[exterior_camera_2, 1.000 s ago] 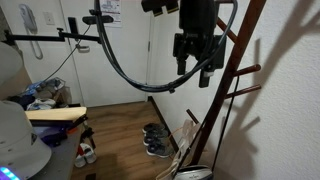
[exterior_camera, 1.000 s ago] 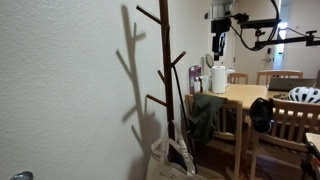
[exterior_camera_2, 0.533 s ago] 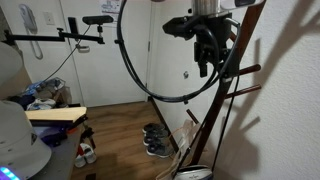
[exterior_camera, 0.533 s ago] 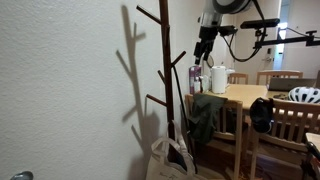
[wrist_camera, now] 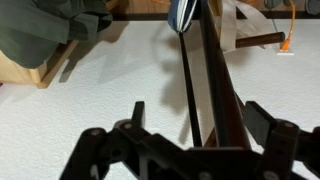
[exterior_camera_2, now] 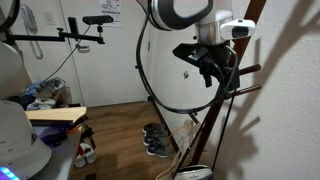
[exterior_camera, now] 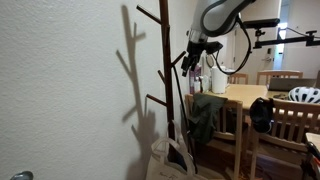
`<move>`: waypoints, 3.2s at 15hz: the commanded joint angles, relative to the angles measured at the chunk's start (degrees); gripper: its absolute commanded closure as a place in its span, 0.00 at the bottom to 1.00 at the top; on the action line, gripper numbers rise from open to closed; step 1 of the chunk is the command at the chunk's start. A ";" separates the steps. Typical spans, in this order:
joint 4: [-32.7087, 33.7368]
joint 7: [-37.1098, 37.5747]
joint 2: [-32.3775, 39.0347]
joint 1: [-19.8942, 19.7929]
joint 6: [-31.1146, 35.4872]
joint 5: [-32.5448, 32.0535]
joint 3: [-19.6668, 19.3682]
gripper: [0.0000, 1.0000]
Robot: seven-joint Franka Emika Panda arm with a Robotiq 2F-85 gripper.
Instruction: Move the blue bag from the right to the left hook
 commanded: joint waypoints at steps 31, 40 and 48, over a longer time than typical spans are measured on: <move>4.40 -0.95 9.14 0.53 6.02 -2.30 1.11 0.97; 2.76 4.99 5.48 1.37 5.14 -9.64 -0.27 0.94; 3.61 3.78 6.28 1.05 5.11 -12.91 0.09 0.35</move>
